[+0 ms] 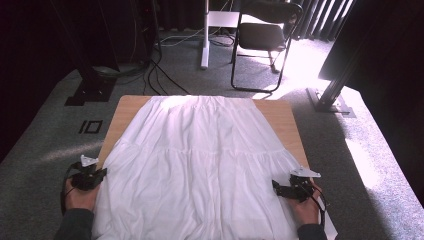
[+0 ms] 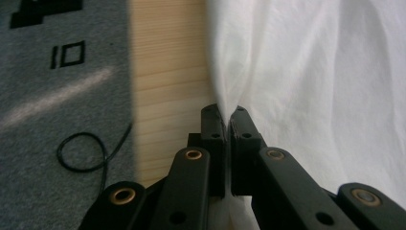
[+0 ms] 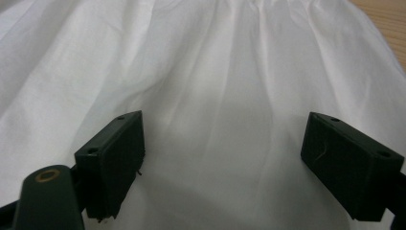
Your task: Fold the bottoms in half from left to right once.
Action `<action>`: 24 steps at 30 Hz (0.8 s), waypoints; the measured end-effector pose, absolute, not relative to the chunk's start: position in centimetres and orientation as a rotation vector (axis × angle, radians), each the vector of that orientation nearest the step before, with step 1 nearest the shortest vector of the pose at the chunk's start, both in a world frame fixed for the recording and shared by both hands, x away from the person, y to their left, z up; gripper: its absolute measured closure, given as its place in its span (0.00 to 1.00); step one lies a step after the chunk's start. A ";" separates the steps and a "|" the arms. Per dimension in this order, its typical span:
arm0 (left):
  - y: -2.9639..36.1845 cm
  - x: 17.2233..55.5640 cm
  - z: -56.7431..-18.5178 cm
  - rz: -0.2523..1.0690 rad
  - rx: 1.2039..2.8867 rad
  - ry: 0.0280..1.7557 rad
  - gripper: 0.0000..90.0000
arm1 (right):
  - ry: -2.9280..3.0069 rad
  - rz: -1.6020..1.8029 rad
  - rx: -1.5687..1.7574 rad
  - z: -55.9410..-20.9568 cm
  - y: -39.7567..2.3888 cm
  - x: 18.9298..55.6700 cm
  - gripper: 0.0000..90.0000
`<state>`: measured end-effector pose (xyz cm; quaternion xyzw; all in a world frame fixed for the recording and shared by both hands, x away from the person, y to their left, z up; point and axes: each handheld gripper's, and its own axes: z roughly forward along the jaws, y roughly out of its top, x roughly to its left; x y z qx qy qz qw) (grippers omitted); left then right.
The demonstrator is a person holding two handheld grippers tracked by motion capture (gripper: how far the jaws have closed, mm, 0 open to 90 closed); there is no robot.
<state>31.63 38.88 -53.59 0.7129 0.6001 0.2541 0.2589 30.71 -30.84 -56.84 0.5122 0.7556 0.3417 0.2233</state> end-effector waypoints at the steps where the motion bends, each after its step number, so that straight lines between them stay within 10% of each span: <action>1: 39.5 31.6 -53.4 0.705 1.912 1.643 0.98 | 2.086 0.943 1.415 -56.8 -30.8 30.7 0.16; 15: 46.4 31.1 -50.7 0.834 1.692 1.849 0.98 | 2.075 0.944 1.420 -56.8 -30.9 30.7 0.18; 24: 44.0 30.2 -48.0 0.786 1.663 1.618 0.98 | 2.075 0.944 1.420 -56.8 -30.9 30.7 0.18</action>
